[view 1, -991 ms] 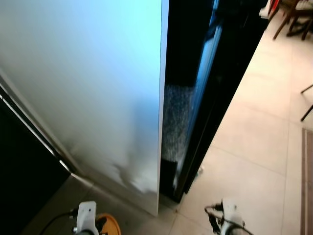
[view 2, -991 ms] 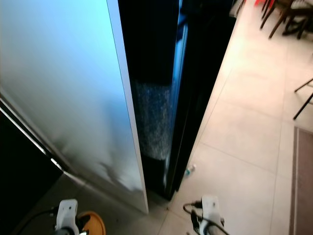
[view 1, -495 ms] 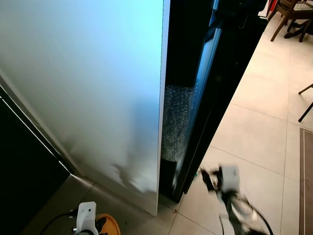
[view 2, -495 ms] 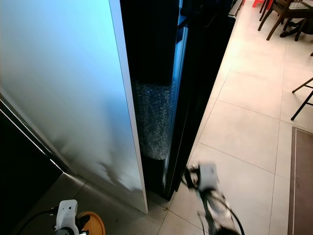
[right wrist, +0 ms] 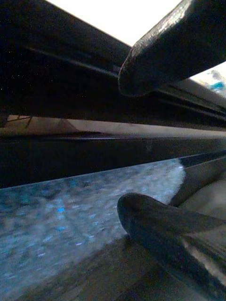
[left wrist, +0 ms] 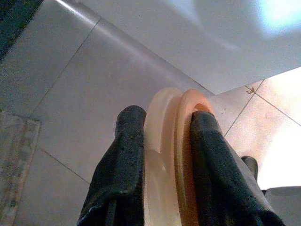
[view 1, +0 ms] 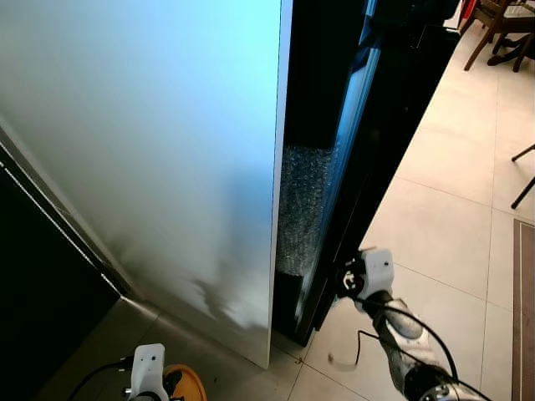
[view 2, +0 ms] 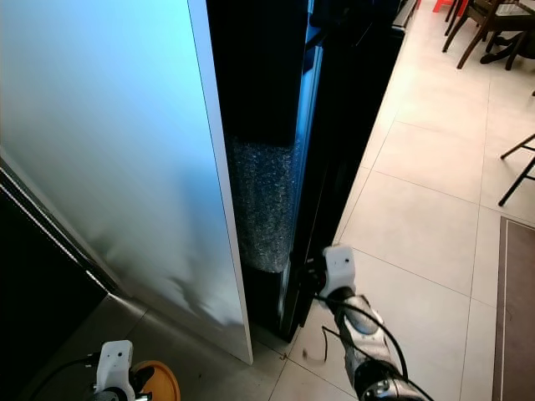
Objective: Restocking fridge
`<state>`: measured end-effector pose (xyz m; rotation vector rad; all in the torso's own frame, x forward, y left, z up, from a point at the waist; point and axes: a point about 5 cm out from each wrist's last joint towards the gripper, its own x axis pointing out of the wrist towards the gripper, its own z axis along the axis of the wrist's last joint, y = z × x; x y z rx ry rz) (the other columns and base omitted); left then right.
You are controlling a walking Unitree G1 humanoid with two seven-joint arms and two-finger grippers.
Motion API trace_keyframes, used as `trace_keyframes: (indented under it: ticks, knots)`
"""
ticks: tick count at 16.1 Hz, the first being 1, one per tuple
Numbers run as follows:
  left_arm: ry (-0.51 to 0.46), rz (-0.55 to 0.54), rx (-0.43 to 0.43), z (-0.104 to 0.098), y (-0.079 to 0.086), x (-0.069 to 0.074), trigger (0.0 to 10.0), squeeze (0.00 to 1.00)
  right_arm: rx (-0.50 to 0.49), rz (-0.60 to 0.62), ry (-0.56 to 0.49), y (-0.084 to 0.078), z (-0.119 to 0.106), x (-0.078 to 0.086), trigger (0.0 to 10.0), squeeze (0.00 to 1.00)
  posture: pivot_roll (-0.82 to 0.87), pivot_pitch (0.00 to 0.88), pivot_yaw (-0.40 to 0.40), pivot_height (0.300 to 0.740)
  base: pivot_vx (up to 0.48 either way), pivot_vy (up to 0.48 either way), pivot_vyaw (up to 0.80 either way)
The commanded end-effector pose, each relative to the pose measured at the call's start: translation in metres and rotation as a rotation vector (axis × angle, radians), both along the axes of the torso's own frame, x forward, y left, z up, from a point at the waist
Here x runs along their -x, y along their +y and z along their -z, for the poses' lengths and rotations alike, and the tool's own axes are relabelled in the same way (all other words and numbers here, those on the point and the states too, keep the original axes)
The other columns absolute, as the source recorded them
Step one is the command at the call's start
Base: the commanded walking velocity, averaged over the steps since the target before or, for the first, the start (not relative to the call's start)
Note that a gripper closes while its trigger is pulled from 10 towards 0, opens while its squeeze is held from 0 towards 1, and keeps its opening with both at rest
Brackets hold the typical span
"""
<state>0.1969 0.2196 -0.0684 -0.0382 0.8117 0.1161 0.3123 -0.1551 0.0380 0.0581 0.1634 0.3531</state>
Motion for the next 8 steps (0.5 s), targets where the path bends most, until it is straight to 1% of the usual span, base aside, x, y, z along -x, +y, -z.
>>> trace_keyframes:
  ticks: [1, 4, 6, 8]
  knots:
    - [0.107, 0.010, 0.016, 0.014, -0.006, 0.023, 10.0, 0.00, 0.003, -0.015, -0.030, -0.001, -0.009, -0.006, 10.0, 0.00, -0.08, 0.090, -0.014, 0.740, 0.000, 0.000, 0.00]
    - [0.107, 0.018, 0.020, 0.015, -0.013, 0.022, 10.0, 0.00, -0.001, -0.012, -0.039, 0.000, -0.013, -0.010, 10.0, 0.00, -0.08, 0.084, -0.015, 0.740, 0.000, 0.000, 0.00]
    - [0.107, 0.021, 0.025, 0.016, -0.020, 0.020, 10.0, 0.00, -0.005, -0.025, -0.052, 0.004, -0.018, -0.014, 10.0, 0.00, -0.07, 0.079, -0.016, 0.740, 0.000, 0.000, 0.00]
    - [0.121, 0.021, 0.022, 0.017, -0.021, 0.022, 10.0, 0.00, -0.009, -0.019, -0.077, 0.008, -0.024, -0.018, 10.0, 0.00, -0.07, 0.075, -0.016, 0.740, 0.000, 0.000, 0.00]
